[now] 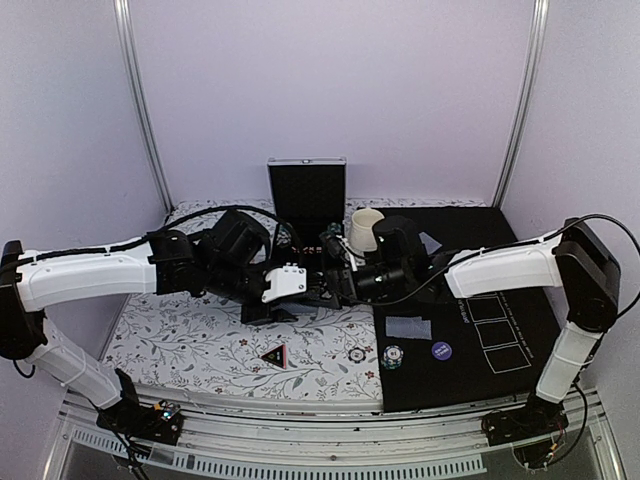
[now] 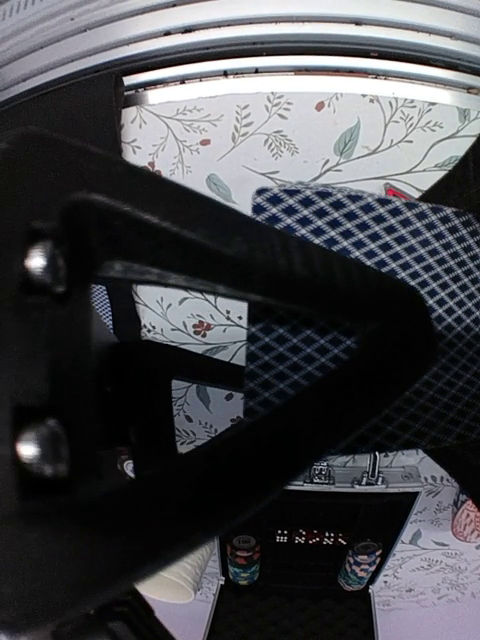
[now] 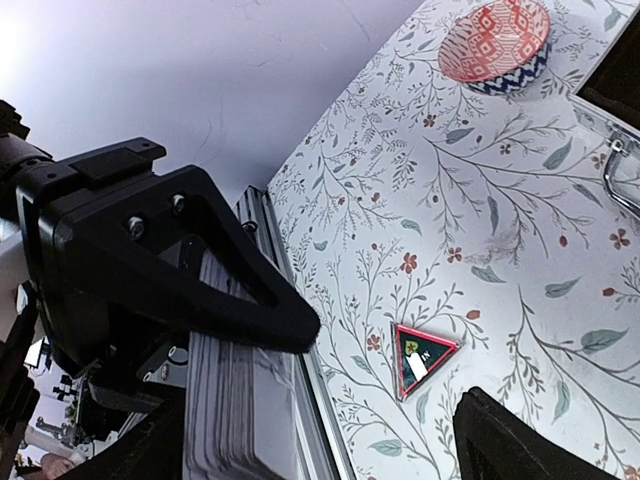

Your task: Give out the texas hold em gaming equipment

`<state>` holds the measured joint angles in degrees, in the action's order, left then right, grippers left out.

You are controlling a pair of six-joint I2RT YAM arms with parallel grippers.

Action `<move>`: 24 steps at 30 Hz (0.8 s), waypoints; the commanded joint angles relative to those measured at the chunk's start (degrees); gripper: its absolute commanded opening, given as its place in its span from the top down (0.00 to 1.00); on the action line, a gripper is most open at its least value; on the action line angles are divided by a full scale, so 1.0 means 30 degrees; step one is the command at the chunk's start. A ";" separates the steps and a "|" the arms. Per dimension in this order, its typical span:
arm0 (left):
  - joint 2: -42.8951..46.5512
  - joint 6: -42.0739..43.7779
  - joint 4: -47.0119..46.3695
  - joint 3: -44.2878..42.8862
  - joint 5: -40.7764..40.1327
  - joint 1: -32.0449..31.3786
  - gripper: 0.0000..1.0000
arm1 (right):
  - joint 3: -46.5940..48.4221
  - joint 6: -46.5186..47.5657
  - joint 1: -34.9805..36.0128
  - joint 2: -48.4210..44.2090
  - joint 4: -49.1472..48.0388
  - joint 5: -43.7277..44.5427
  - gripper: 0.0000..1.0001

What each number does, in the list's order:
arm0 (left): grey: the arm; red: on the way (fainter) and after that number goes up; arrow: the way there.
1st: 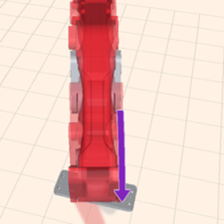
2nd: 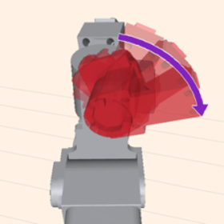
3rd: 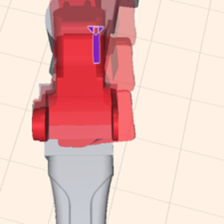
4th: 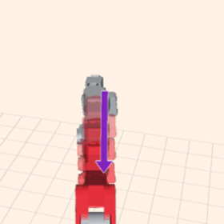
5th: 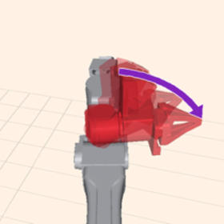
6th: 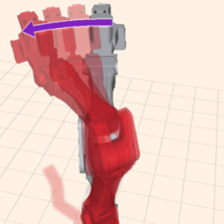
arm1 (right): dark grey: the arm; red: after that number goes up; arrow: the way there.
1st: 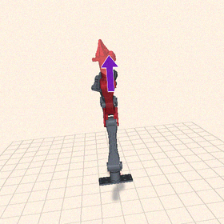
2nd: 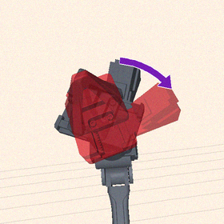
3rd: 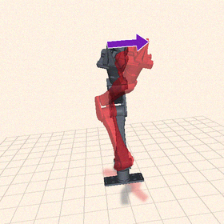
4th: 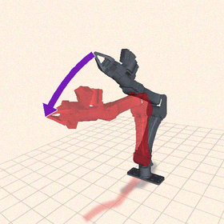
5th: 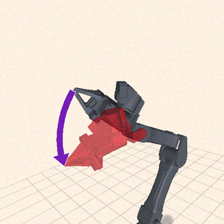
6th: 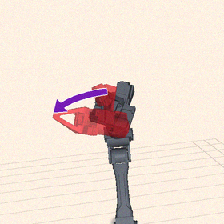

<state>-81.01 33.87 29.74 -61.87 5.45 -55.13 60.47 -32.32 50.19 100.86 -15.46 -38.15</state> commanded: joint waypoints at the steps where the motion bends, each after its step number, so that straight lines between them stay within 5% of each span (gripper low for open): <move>1: 0.0555 0.0107 -0.0215 0.0143 0.0213 -0.0313 0.48 | 0.0978 -0.0742 0.0308 0.1036 -0.1013 -0.0217 0.13; 14: 0.0649 0.0195 -0.0244 0.0231 0.0060 -0.0307 0.49 | 0.1209 0.1228 0.0271 -0.0469 0.4463 0.2905 0.42; 24: 0.0593 0.0195 -0.0220 0.0256 -0.0052 -0.0312 0.49 | 0.2329 0.2436 0.0278 -0.1258 0.7829 0.3712 0.53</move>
<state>-80.99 34.06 29.85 -61.01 4.36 -55.13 65.60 -26.98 51.37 98.63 1.23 -30.52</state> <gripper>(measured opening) 0.512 0.499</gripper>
